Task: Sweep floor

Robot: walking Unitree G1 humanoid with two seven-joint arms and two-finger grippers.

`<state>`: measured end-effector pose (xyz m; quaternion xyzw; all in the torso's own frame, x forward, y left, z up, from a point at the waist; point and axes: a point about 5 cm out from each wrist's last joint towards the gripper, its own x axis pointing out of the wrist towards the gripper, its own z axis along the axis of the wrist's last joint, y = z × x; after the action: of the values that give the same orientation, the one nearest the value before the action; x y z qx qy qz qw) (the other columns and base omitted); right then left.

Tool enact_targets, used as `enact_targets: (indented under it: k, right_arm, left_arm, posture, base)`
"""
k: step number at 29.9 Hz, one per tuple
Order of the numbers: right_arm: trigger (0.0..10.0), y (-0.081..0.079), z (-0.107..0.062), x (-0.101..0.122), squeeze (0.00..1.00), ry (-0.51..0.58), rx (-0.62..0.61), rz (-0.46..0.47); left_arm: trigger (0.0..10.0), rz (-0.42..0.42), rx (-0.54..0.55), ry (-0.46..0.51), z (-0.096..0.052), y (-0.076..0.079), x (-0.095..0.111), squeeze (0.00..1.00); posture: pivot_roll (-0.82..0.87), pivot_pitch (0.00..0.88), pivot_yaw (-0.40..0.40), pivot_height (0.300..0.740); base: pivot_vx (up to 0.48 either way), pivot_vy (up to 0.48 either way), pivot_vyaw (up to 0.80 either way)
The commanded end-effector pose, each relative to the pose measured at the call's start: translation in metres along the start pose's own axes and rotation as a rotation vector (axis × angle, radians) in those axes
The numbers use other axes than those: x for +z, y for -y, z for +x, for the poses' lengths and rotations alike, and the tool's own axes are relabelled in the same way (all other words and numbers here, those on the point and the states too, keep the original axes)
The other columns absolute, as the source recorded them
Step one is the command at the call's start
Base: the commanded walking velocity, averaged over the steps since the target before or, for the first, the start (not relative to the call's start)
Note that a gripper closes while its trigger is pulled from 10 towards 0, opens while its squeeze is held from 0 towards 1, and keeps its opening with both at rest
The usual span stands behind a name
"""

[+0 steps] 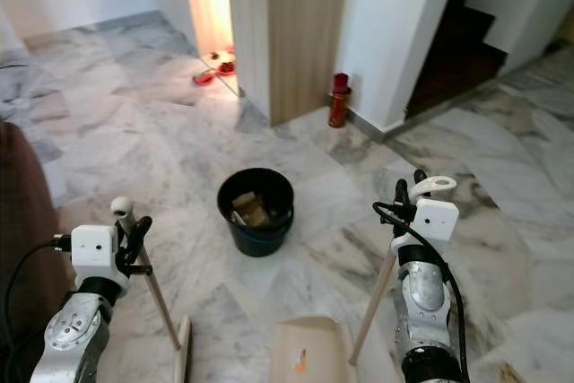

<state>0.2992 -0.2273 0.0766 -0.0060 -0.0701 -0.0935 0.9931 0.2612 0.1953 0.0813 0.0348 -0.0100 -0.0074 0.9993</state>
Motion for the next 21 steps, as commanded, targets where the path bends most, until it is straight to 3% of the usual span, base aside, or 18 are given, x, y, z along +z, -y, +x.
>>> enact_targets:
  k: [1,21]
  right_arm:
    - [10.0,-0.0015,0.0044,0.0050,0.00,0.018,0.003,0.006]
    - [10.0,-0.0024,0.0071,0.0058,0.00,0.014,0.009,0.003]
  left_arm:
    - [10.0,0.005,-0.004,0.031,0.0025,0.0004,0.0055,0.00]
    - [10.0,0.020,-0.019,0.037,0.0049,0.0017,0.0064,0.00]
  posture:
    - [0.07,0.000,-0.034,0.740]
    - [0.08,0.000,-0.040,0.740]
  base:
    - [0.000,0.000,-0.80]
    - [0.000,0.000,-0.80]
